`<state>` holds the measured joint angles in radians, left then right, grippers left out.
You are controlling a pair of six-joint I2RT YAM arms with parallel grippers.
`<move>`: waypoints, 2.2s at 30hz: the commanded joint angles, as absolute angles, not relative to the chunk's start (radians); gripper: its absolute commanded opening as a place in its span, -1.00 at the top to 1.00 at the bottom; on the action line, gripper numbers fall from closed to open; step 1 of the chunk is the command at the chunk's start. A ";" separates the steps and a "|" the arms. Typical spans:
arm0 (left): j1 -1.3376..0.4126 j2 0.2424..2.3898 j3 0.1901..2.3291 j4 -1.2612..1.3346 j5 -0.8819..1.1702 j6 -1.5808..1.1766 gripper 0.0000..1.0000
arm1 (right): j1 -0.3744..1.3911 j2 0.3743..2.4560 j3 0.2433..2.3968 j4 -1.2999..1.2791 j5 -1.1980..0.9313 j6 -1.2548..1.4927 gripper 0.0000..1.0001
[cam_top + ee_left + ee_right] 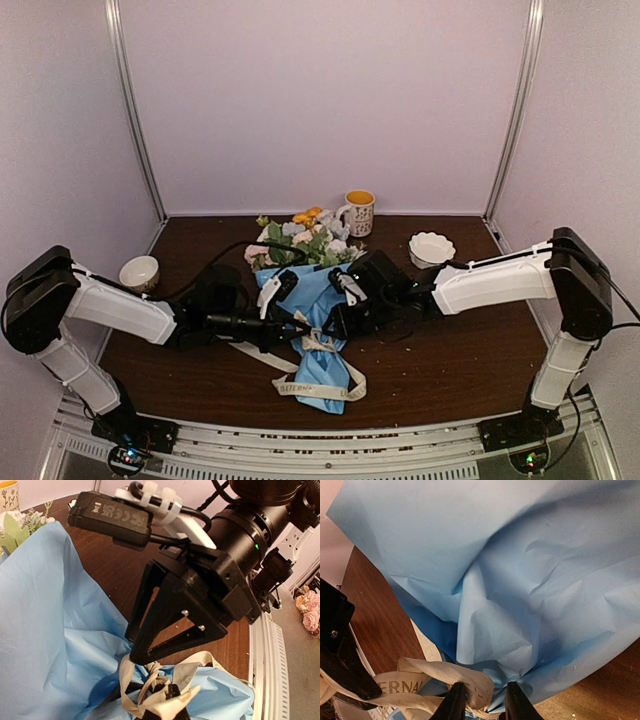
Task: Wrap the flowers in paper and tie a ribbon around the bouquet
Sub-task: Cross the half-tied ribbon over the folded bouquet.
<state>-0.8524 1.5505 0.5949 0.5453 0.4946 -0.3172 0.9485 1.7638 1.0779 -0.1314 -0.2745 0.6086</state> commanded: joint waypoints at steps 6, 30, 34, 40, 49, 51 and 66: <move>-0.850 1.550 0.581 0.592 0.483 -0.316 1.00 | 0.952 1.802 1.123 -0.133 -0.301 0.611 0.61; -0.823 1.584 0.602 0.532 0.459 -0.345 1.00 | 0.954 1.585 0.968 -0.044 -0.346 0.652 1.00; -0.809 1.603 0.620 0.471 0.433 -0.358 1.00 | 0.961 1.552 0.918 -0.009 -0.359 0.662 1.00; -0.791 1.638 0.639 0.431 0.420 -0.391 0.81 | 0.963 1.541 0.879 0.036 -0.367 0.676 1.00; -0.778 1.464 0.489 0.524 0.314 -0.446 -0.16 | 0.963 1.563 0.907 0.042 -0.367 0.669 1.00; -0.778 1.418 0.456 0.527 0.285 -0.443 -0.26 | 0.963 1.566 0.908 0.043 -0.367 0.669 1.00; -0.790 1.099 0.447 0.328 0.297 -0.028 -0.30 | 0.962 1.575 0.911 0.051 -0.368 0.669 1.00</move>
